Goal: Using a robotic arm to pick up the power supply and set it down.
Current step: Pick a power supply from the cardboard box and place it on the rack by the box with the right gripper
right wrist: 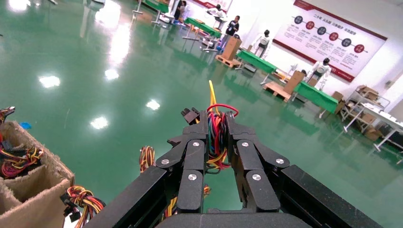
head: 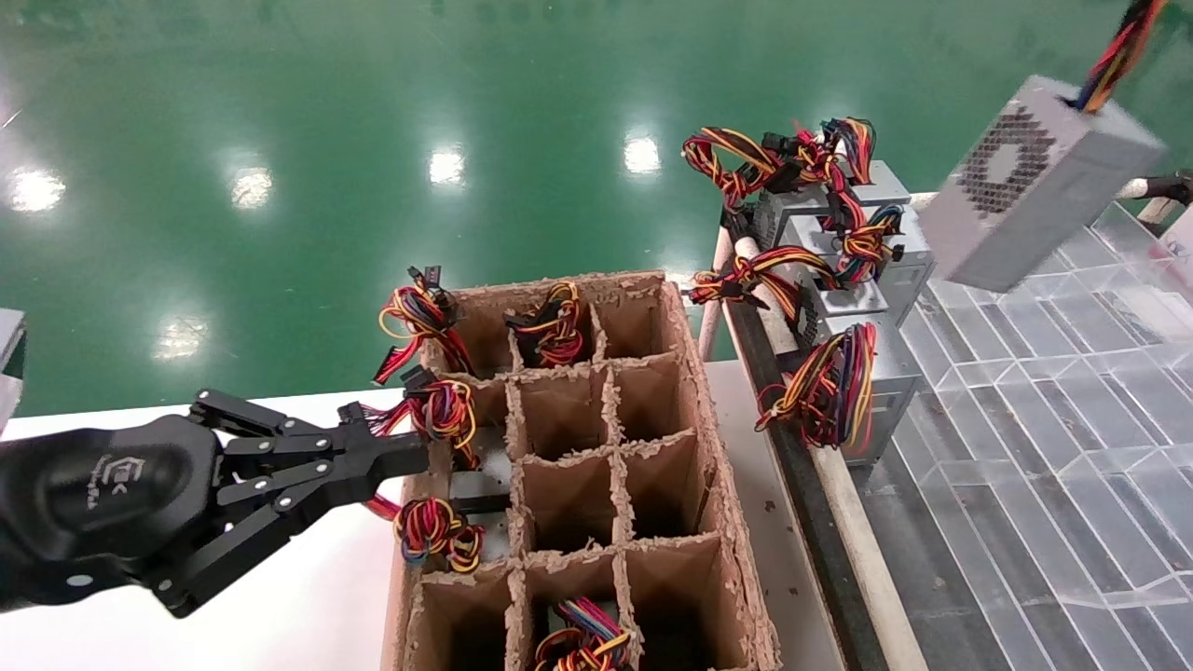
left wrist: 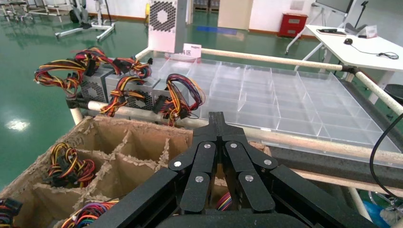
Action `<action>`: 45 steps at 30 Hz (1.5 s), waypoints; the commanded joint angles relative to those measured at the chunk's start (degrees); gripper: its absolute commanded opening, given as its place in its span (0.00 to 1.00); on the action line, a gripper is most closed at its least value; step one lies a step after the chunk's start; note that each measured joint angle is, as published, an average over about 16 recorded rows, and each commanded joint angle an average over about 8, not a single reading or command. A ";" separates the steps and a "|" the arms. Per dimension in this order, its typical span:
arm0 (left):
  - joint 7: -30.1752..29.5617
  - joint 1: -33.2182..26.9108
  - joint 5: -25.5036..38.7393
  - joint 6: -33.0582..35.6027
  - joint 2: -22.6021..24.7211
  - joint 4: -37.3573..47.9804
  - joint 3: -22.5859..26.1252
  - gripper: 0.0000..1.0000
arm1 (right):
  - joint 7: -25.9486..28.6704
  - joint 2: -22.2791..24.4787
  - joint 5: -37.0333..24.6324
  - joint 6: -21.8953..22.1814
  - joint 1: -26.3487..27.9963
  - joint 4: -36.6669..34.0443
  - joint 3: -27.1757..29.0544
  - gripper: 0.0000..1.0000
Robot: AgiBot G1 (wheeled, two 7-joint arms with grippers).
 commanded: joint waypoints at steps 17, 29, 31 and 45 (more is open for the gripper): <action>0.00 0.00 0.00 0.00 0.00 0.00 0.00 0.00 | 1.38 0.20 -2.37 0.48 -7.50 -0.21 -1.78 0.00; 0.00 0.00 0.00 0.00 0.00 0.00 0.00 0.00 | -0.30 -2.25 -0.55 5.03 -11.16 -1.29 -0.53 0.00; 0.00 0.00 0.00 0.00 0.00 0.00 0.00 0.00 | -0.59 -2.43 -0.59 5.36 -11.41 -1.23 -0.55 0.00; 0.00 0.00 0.00 0.00 0.00 0.00 0.00 0.00 | -1.01 -4.58 -0.58 4.93 -14.15 -0.37 -0.55 0.00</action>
